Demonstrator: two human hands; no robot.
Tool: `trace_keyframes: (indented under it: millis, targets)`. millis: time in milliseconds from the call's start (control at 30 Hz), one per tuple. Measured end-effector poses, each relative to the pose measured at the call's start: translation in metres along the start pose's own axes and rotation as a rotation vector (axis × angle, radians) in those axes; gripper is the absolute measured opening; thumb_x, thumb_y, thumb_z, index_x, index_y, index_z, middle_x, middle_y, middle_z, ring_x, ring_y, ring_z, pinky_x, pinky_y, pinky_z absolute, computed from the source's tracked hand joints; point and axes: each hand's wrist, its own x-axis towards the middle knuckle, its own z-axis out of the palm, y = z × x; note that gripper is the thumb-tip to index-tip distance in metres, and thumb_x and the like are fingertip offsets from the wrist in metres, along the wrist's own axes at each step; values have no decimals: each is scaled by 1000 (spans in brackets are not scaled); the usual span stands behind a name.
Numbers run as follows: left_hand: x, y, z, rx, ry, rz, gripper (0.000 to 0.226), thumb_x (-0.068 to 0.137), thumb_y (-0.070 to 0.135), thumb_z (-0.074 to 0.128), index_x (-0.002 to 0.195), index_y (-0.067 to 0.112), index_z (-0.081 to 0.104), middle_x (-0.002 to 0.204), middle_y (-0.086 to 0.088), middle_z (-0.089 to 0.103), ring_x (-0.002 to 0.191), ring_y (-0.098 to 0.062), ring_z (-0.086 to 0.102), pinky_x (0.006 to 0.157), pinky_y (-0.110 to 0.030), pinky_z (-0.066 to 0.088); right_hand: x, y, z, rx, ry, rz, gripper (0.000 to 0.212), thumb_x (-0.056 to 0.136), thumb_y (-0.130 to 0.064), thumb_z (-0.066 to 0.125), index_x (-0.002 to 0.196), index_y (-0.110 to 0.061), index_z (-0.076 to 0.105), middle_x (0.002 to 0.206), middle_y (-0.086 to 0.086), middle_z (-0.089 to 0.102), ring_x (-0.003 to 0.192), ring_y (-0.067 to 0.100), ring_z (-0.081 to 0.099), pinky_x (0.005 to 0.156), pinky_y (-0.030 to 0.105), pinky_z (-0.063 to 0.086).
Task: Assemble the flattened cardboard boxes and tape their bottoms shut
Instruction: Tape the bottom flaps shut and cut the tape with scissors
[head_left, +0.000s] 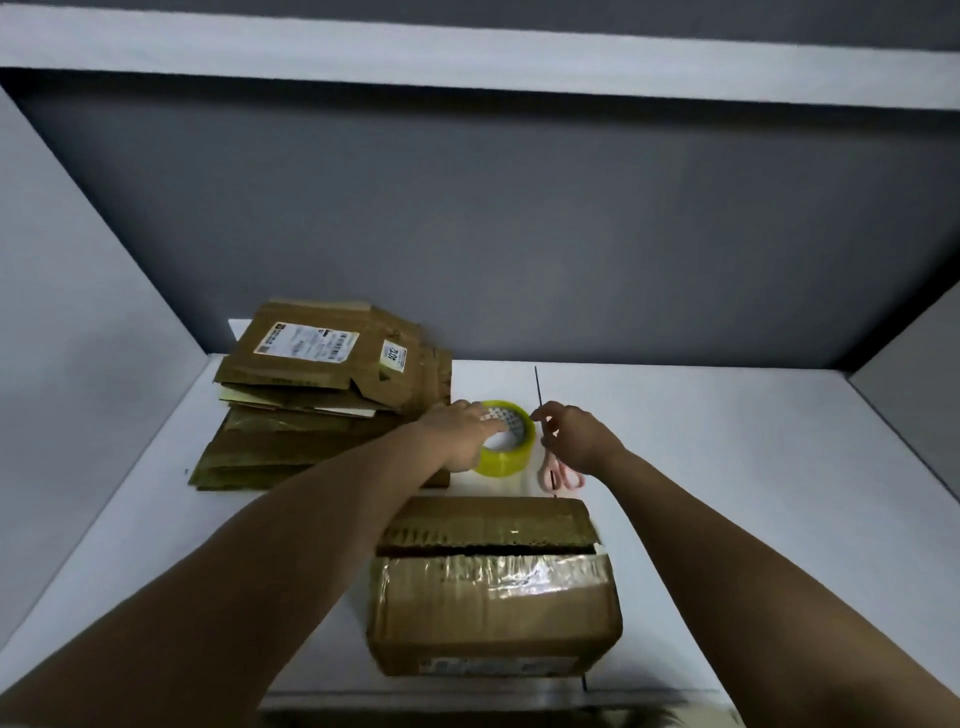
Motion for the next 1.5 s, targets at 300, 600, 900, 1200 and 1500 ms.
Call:
trace_keyframes:
  millis: [300,600,900,1200,1500]
  targets:
    - [47,-7,19,225,-104,187,69,95,21,47,150,35,8,143,-12,41,124,-35,43,98,-39,38,30,23,21,199,8,56,40,92,-7,51,131,-13,52,127,12,58,114,25,56,93,28,41]
    - [24,-2,-15,-244,164,130,42,91,9,51,131,24,52,124,-8,61,110,-28,57,85,-33,47,9,19,1,372,50,92,34,94,-8,51,128,-9,53,120,13,63,107,26,58,81,23,40]
    - [-106,-4,-58,-936,561,195,44,86,-3,61,105,37,59,102,-5,66,100,-16,64,92,-40,52,-88,-54,-67,846,125,-123,55,95,-28,57,144,-17,36,135,0,49,114,12,52,88,29,46]
    - [-236,34,-41,-583,981,237,36,91,24,54,126,34,54,118,17,60,108,3,53,90,-14,43,-193,-100,-96,749,153,-476,54,82,-17,73,132,-24,53,130,-5,58,120,1,53,96,26,49]
    - [-266,49,-26,-471,1229,304,38,90,17,55,128,20,53,119,10,59,113,-1,52,97,-15,42,-235,-119,-79,743,412,-628,45,82,-21,73,125,-23,60,132,-6,54,119,14,54,91,35,53]
